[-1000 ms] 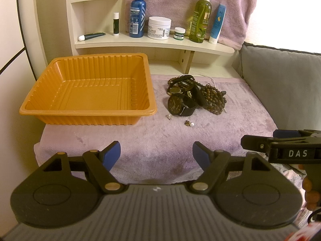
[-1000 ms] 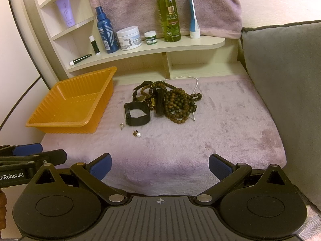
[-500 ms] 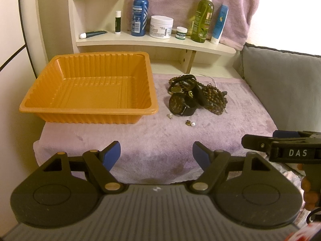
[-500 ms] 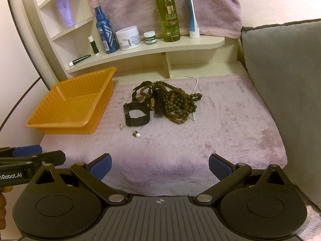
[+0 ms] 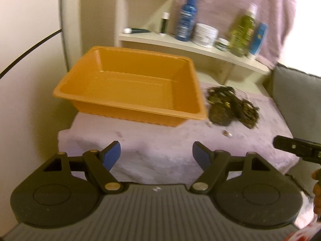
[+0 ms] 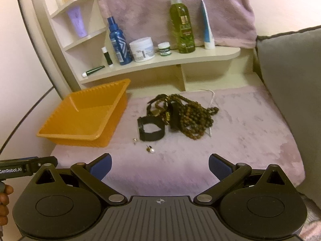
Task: Organize jewelry
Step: 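Grasp the orange tray rim with the left tool while the right tool approaches the jewelry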
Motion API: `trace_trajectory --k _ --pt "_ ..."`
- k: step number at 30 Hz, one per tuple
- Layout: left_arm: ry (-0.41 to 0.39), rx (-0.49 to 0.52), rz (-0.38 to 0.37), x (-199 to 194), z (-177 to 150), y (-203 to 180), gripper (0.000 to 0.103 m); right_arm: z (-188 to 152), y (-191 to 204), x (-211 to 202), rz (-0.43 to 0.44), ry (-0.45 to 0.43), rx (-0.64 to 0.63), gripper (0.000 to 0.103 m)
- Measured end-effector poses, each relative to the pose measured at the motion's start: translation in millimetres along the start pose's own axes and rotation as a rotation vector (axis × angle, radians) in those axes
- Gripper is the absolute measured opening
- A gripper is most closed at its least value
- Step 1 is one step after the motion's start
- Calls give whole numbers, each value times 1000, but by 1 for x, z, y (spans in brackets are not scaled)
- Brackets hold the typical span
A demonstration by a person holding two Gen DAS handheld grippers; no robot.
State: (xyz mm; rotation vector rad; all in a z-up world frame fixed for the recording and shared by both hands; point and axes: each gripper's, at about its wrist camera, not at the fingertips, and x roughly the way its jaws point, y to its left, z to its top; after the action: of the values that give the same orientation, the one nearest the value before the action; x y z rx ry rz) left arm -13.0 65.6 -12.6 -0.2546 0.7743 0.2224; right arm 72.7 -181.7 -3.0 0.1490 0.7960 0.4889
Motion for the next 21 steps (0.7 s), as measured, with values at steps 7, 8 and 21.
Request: trace_trajectory --k 7,8,21 --pt "-42 -84 59 8 6 40 76 5 4 23 31 -3 -35 93" --pt "-44 -92 65 10 6 45 76 6 6 29 37 4 -44 91" --pt "-86 -208 159 34 19 97 71 16 10 76 30 9 -71 75"
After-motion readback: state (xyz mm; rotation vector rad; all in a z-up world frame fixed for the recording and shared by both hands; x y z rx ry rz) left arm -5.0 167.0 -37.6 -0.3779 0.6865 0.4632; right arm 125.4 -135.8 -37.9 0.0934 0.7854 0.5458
